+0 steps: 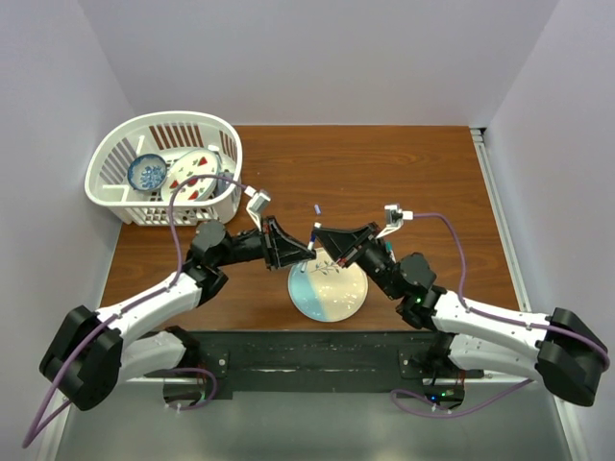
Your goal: Insert the pens into the pen caps
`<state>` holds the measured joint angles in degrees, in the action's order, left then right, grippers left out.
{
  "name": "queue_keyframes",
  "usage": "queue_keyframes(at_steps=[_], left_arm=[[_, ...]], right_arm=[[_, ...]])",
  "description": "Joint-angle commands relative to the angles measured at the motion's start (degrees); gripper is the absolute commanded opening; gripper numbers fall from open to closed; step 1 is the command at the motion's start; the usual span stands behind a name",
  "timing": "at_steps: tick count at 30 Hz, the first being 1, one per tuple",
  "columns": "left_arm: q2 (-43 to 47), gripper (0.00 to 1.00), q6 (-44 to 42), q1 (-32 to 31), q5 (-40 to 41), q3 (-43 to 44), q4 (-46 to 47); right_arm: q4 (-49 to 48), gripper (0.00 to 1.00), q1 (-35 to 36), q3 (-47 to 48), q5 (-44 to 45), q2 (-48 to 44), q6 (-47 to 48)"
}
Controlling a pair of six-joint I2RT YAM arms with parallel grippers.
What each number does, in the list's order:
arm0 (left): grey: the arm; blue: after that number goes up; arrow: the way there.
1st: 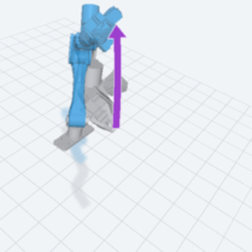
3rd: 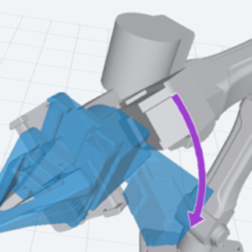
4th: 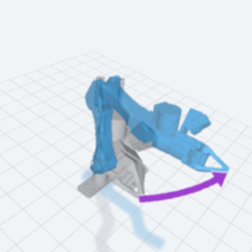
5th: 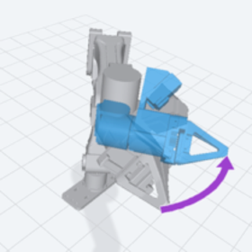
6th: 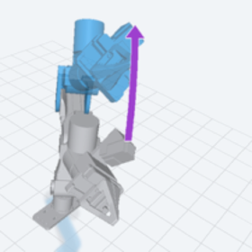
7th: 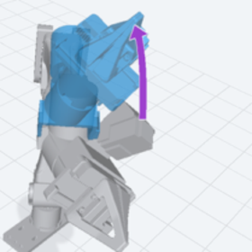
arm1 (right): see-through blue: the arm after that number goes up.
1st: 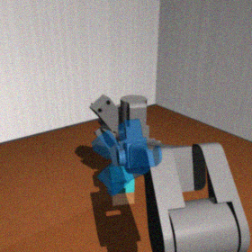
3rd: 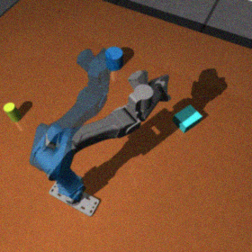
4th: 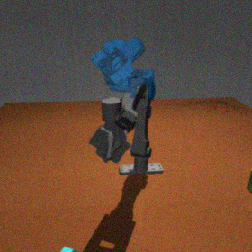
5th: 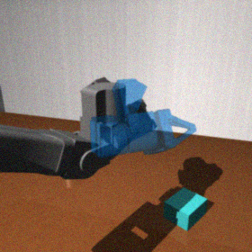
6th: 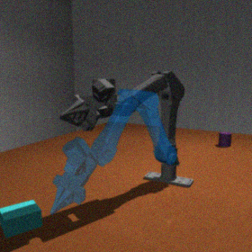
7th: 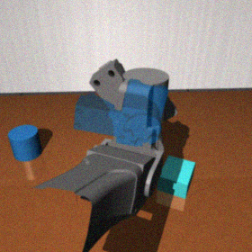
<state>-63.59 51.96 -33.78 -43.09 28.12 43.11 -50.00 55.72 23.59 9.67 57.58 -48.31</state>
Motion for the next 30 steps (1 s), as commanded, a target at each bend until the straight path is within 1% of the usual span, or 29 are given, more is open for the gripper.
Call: queue_keyframes(at_steps=[1, 5, 8, 9, 12, 13, 14, 15, 16, 17, 18, 19, 21, 22, 25, 27, 28, 29, 30], left_arm=[[-2.1, 0.00, -6.4, 3.3, 13.1, 8.9, 3.7], [-4.3, 0.00, -6.9, 5.2, 13.6, 10.5, 3.3], [-5.3, 0.00, -8.4, 5.8, 13.6, 12.6, 2.3], [-5.5, 0.00, -9.7, 5.9, 13.9, 13.1, 0.5], [-5.8, 0.00, -11.4, 5.9, 13.2, 14.2, -0.5], [-5.5, 0.00, -11.6, 5.9, 12.6, 14.2, -1.0], [-5.1, 0.00, -11.9, 5.9, 12.2, 13.9, -1.8], [-4.6, 0.00, -12.3, 5.9, 11.8, 13.6, -3.5], [-3.6, 0.03, -12.5, 5.9, 10.8, 13.5, -4.3], [-3.0, 0.20, -12.7, 5.9, 10.2, 12.8, -5.1], [-2.3, 0.26, -13.2, 5.9, 9.5, 12.4, -6.5], [-0.9, 0.36, -13.4, 5.9, 7.9, 12.0, -7.2], [0.7, 0.45, -13.8, 5.9, 6.5, 10.6, -9.7], [2.7, 0.52, -14.0, 5.9, 5.7, 10.2, -10.8], [6.5, 0.62, -15.0, 5.9, 3.8, 8.4, -15.2], [8.4, 0.67, -17.0, 5.9, 2.7, 7.7, -19.8], [10.1, 0.73, -17.7, 5.9, 2.7, 7.6, -21.7], [10.8, 0.75, -19.3, 5.9, 2.6, 7.7, -25.4], [11.4, 0.76, -20.3, 5.9, 2.3, 7.7, -27.2]], right_arm=[[11.2, 0.00, 8.2, -4.0, -11.0, 2.4, -0.8], [12.8, 0.00, 11.8, -3.7, -9.7, 4.1, -1.6], [11.9, 0.00, 13.8, -4.3, -7.9, 6.1, -2.1], [11.6, 0.00, 14.1, -4.2, -7.9, 6.7, -2.5], [11.1, 0.00, 14.4, -3.9, -7.0, 7.7, -3.2], [11.8, 0.00, 14.4, -3.1, -5.6, 7.3, -3.1], [15.5, 0.00, 14.4, -2.4, -3.8, 5.1, -2.9], [18.2, 0.00, 14.4, -1.3, 0.1, 4.0, -2.5], [21.2, 0.00, 14.3, 1.8, 2.6, 2.6, -1.5], [27.0, 0.00, 14.3, 3.6, 5.1, 1.4, -0.3], [29.0, 0.00, 14.2, 5.3, 8.0, -0.6, 2.6], [30.7, 0.00, 14.1, 8.6, 12.0, -1.2, 4.0], [34.8, 0.00, 12.6, 12.0, 14.3, -2.0, 8.1], [36.3, 0.00, 11.7, 15.7, 15.1, -1.9, 9.3], [42.0, 0.00, 7.2, 22.4, 14.2, 0.2, 13.3], [45.8, 0.00, 2.9, 25.1, 12.3, 1.3, 15.4], [46.9, 0.00, 1.4, 27.4, 11.3, 2.5, 16.1], [49.6, 0.00, -1.3, 28.6, 9.7, 3.3, 16.9], [51.2, 0.00, -2.6, 29.8, 8.9, 4.1, 18.4]])
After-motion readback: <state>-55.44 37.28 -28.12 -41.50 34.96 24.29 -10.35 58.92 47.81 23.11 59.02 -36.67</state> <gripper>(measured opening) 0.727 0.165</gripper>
